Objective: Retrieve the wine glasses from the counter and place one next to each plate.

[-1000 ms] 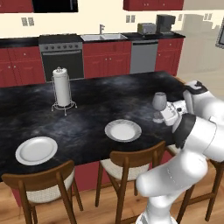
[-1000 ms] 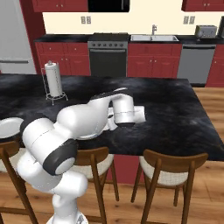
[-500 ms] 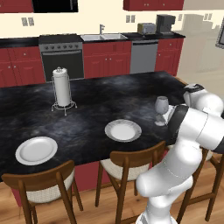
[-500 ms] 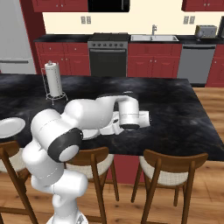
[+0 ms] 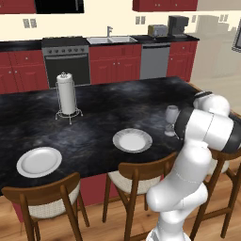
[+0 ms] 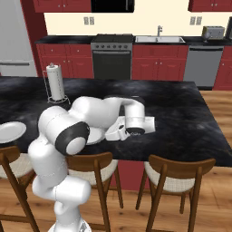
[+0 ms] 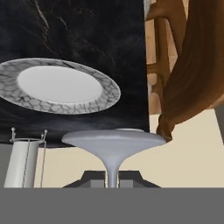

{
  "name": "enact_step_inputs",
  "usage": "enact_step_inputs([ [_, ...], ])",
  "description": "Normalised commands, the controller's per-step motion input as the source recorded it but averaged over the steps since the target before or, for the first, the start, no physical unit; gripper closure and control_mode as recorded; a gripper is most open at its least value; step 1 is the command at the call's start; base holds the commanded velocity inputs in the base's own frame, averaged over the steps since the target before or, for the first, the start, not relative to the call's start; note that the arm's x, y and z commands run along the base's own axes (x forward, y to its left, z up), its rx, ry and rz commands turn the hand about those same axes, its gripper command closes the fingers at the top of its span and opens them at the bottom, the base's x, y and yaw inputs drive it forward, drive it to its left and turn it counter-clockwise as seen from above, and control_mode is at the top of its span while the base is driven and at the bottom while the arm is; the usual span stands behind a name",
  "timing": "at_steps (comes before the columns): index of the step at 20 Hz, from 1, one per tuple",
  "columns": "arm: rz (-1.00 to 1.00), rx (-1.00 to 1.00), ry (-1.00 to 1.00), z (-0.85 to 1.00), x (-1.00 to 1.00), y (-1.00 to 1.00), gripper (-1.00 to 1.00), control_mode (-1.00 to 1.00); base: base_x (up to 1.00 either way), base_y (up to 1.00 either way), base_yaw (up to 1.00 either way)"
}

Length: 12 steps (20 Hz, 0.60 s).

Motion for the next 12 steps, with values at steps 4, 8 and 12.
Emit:
enact_step_inputs([
  [4,0.00,0.00,-0.02,-0.19,0.30,0.00,1.00,-1.00,0.00,0.00,0.00],
  [8,0.00,0.00,0.00,-0.26,0.25,0.01,1.00,-1.00,0.00,0.00,0.00],
  [12,0.00,0.00,0.00,-0.29,0.24,0.00,1.00,-1.00,0.00,0.00,0.00],
])
